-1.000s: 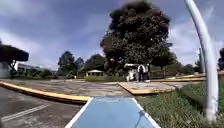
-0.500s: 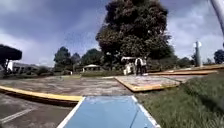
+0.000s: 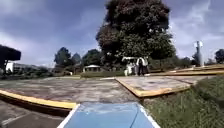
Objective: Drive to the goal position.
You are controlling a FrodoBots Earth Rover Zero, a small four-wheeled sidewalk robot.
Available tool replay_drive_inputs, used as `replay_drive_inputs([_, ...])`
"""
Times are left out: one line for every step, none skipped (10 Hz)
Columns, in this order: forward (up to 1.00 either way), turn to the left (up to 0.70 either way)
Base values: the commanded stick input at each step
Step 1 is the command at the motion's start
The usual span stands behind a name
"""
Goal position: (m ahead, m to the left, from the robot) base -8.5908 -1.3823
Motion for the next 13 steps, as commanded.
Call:
replay_drive_inputs([0.7, 0.0])
replay_drive_inputs([0.7, 0.0])
replay_drive_inputs([0.7, 0.0])
replay_drive_inputs([0.7, 0.0])
replay_drive_inputs([0.7, 0.0])
replay_drive_inputs([0.7, 0.0])
replay_drive_inputs([0.7, 0.0])
replay_drive_inputs([0.7, 0.0])
replay_drive_inputs([0.7, 0.0])
replay_drive_inputs([0.7, 0.0])
replay_drive_inputs([0.7, 0.0])
replay_drive_inputs([0.7, 0.0])
replay_drive_inputs([0.7, 0.12])
